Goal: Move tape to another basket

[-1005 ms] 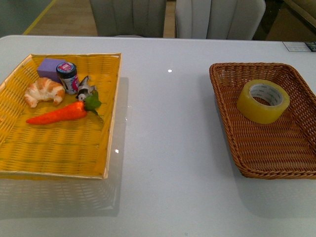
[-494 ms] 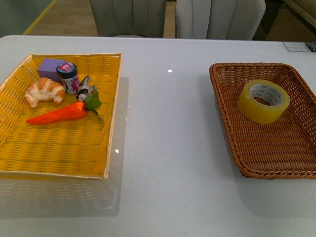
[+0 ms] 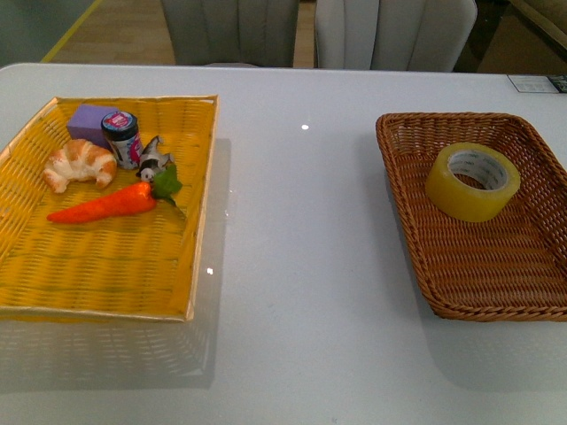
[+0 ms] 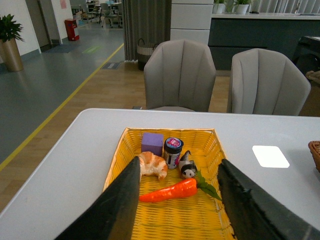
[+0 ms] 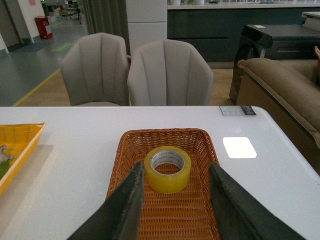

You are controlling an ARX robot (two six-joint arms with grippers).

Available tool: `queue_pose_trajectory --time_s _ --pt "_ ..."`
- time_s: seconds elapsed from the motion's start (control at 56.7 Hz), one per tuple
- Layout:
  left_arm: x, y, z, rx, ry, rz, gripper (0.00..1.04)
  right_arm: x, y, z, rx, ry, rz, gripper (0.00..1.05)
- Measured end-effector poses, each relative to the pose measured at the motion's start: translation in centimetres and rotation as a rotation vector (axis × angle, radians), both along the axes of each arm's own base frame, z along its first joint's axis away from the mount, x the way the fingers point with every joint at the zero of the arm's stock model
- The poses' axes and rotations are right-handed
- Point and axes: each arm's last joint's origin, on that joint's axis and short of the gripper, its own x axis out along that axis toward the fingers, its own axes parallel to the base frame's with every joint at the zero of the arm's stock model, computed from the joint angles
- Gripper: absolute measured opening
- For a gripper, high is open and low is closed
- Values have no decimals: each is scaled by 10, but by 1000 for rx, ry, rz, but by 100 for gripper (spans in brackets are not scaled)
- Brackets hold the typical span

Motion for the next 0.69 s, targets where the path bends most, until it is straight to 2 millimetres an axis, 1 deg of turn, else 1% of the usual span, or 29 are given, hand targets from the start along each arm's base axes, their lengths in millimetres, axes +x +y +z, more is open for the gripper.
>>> queue_pose_trajectory --time_s 0.018,0.053,0.141,0.176,0.212,0.247,0.282,0.688 --pt "0 0 0 0 0 0 60 0 0 0 0 0 0 64" --pt "0 0 0 0 0 0 67 0 0 0 0 0 0 71" --pt "0 0 0 0 0 0 85 0 0 0 0 0 0 87" --pt "0 0 0 0 0 0 90 0 0 0 0 0 0 93" --pt "0 0 0 0 0 0 96 0 0 0 0 0 0 97" --pt "0 0 0 2 0 0 97 0 0 0 0 0 0 96" --pt "0 0 0 2 0 0 95 0 0 0 0 0 0 95" --pt "0 0 0 2 0 0 96 0 0 0 0 0 0 96"
